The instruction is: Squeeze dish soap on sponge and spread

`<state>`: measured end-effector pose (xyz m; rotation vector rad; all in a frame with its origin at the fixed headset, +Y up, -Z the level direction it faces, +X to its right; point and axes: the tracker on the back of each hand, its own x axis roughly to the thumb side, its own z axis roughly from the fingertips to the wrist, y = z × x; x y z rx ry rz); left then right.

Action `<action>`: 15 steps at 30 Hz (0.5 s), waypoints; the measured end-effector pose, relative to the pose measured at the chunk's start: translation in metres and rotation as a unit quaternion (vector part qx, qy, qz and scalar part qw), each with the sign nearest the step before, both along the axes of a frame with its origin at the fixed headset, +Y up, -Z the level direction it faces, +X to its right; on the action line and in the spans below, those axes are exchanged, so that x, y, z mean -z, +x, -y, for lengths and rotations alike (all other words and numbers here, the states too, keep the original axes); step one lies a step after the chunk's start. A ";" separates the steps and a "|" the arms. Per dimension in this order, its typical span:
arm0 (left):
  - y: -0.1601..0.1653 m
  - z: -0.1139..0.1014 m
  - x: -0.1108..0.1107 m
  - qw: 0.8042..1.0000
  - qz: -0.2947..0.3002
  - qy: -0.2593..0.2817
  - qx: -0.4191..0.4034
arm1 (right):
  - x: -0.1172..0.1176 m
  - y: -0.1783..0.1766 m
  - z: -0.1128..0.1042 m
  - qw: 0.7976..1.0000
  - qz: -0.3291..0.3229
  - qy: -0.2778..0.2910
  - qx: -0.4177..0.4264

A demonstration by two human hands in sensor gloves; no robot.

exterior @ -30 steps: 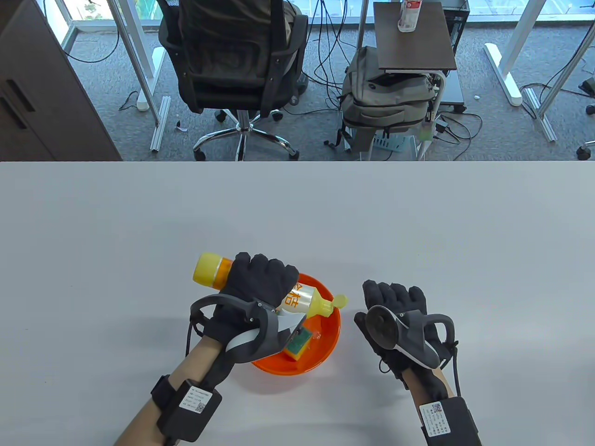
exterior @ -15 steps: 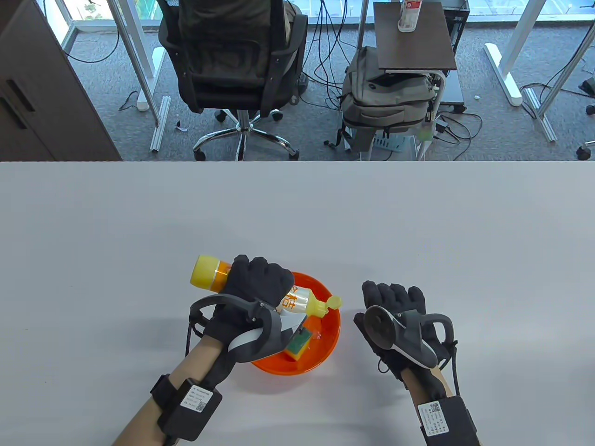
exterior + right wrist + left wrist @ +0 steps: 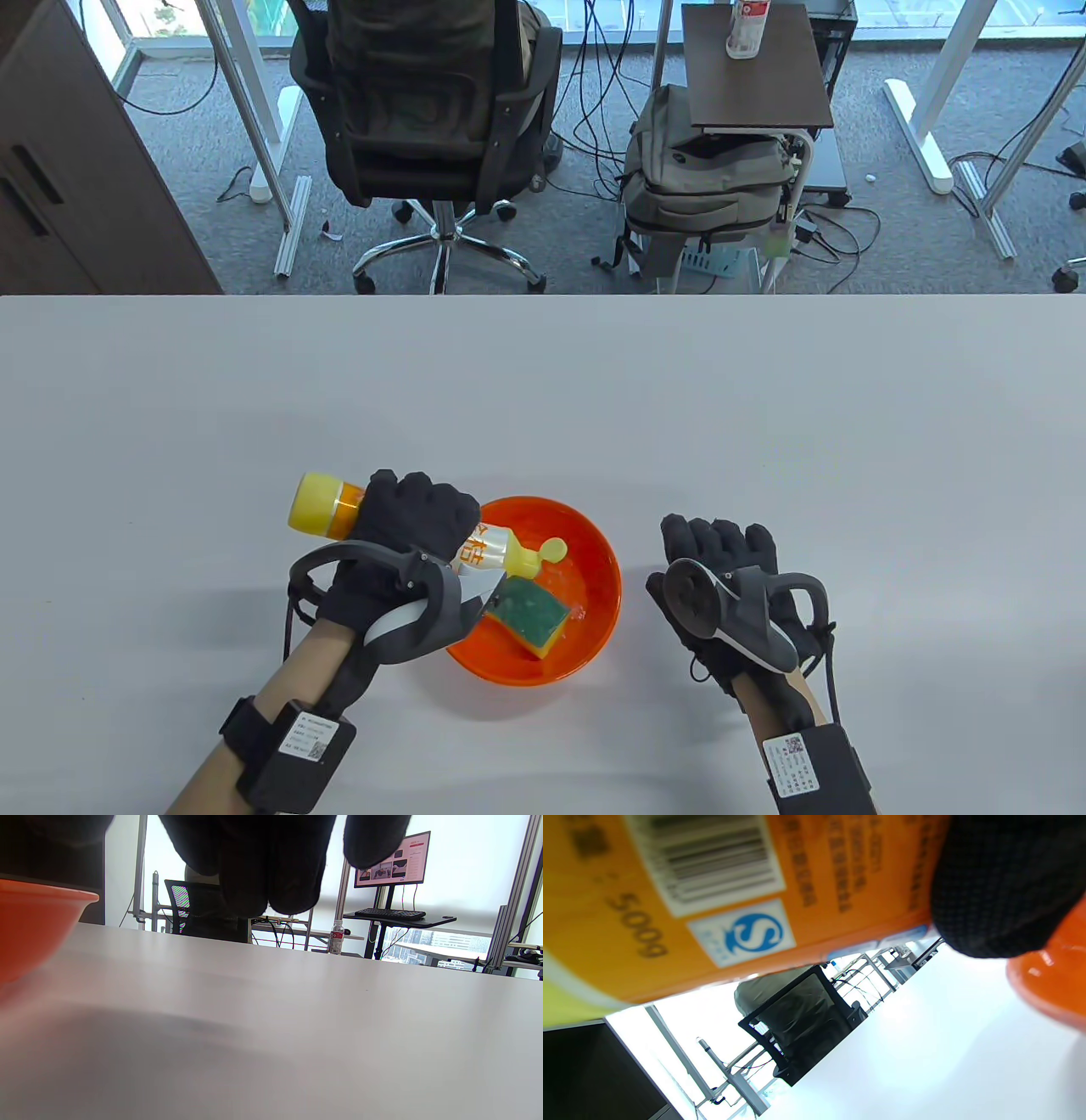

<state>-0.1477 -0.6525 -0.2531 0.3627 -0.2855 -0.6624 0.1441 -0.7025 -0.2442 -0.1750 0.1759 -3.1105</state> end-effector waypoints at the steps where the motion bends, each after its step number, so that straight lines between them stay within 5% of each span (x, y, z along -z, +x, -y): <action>1: -0.005 0.000 0.000 1.000 -0.005 -0.002 0.003 | 0.000 0.000 0.000 1.000 0.000 0.000 -0.001; 15: -0.058 -0.003 -0.001 0.998 -0.058 -0.005 -0.002 | 0.000 -0.001 0.000 1.000 0.002 -0.005 -0.006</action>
